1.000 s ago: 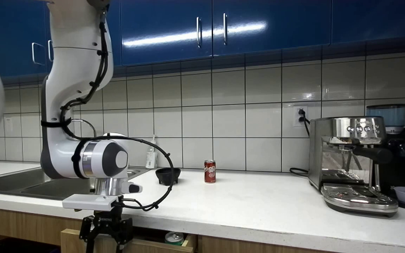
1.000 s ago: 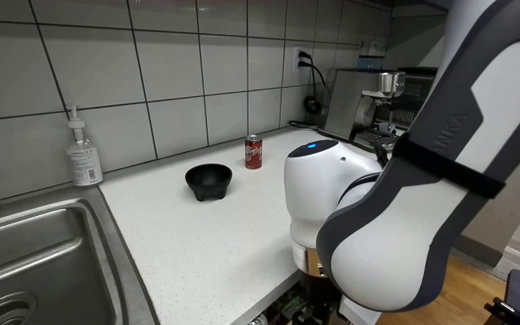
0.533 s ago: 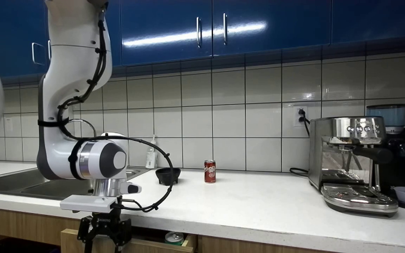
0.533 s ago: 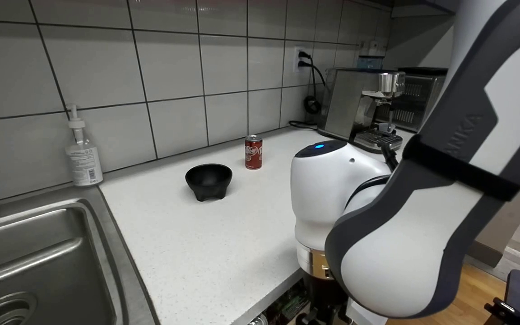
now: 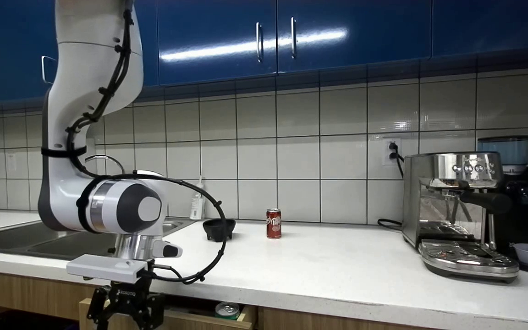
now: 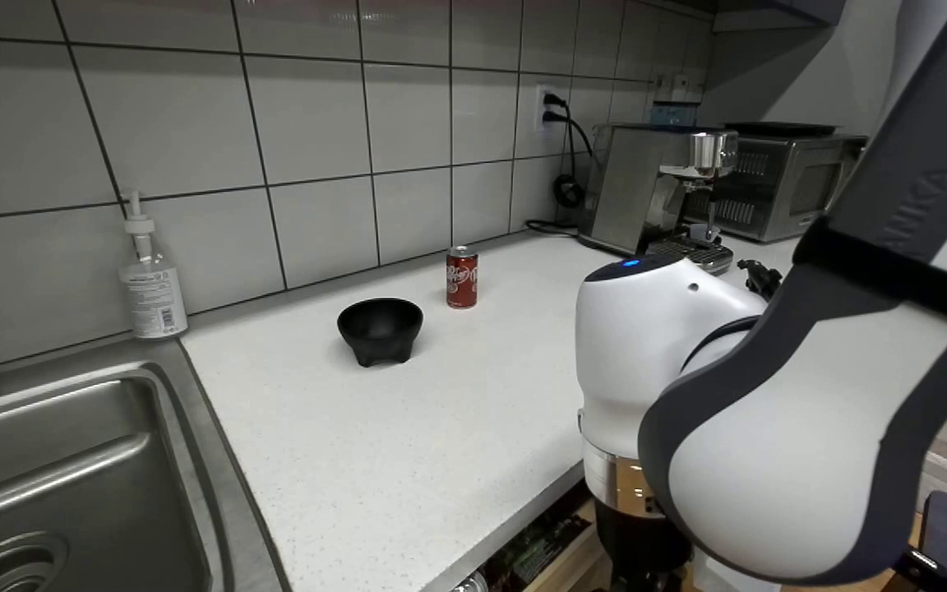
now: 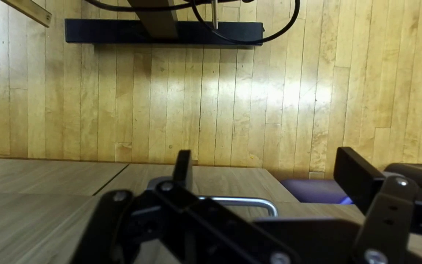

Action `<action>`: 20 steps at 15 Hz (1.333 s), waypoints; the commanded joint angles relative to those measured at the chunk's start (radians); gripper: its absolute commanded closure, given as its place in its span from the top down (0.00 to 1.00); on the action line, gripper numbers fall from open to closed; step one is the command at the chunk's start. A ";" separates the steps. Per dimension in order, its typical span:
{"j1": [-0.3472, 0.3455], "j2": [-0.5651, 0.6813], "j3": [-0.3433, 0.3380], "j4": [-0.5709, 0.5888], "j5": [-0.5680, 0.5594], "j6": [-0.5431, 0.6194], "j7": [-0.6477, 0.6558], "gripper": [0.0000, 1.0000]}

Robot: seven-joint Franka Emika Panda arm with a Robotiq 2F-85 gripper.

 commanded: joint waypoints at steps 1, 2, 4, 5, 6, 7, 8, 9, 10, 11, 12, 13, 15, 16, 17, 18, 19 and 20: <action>0.029 -0.077 -0.038 -0.064 -0.044 0.026 0.039 1.00; 0.041 -0.081 -0.054 -0.069 -0.067 0.038 0.054 1.00; 0.065 -0.071 -0.080 -0.068 -0.108 0.082 0.086 1.00; 0.081 -0.061 -0.097 -0.064 -0.133 0.107 0.105 1.00; 0.096 -0.048 -0.111 -0.059 -0.154 0.139 0.122 1.00; 0.101 -0.030 -0.113 -0.050 -0.157 0.173 0.126 1.00; 0.102 -0.015 -0.110 -0.043 -0.150 0.211 0.125 1.00; 0.128 -0.003 -0.131 -0.039 -0.163 0.251 0.147 1.00; 0.145 0.006 -0.143 -0.037 -0.163 0.284 0.157 1.00; 0.173 0.015 -0.167 -0.033 -0.167 0.313 0.173 1.00; 0.205 0.027 -0.201 -0.030 -0.168 0.340 0.192 1.00; 0.237 0.038 -0.232 -0.026 -0.165 0.363 0.205 1.00; 0.342 0.061 -0.331 -0.017 -0.174 0.391 0.258 1.00; 0.377 0.074 -0.361 -0.010 -0.167 0.402 0.274 1.00; 0.417 0.090 -0.395 -0.003 -0.157 0.417 0.290 1.00; 0.448 0.103 -0.416 0.005 -0.145 0.427 0.302 1.00; 0.467 0.113 -0.429 0.009 -0.130 0.439 0.312 1.00; 0.486 0.121 -0.443 0.011 -0.118 0.452 0.315 1.00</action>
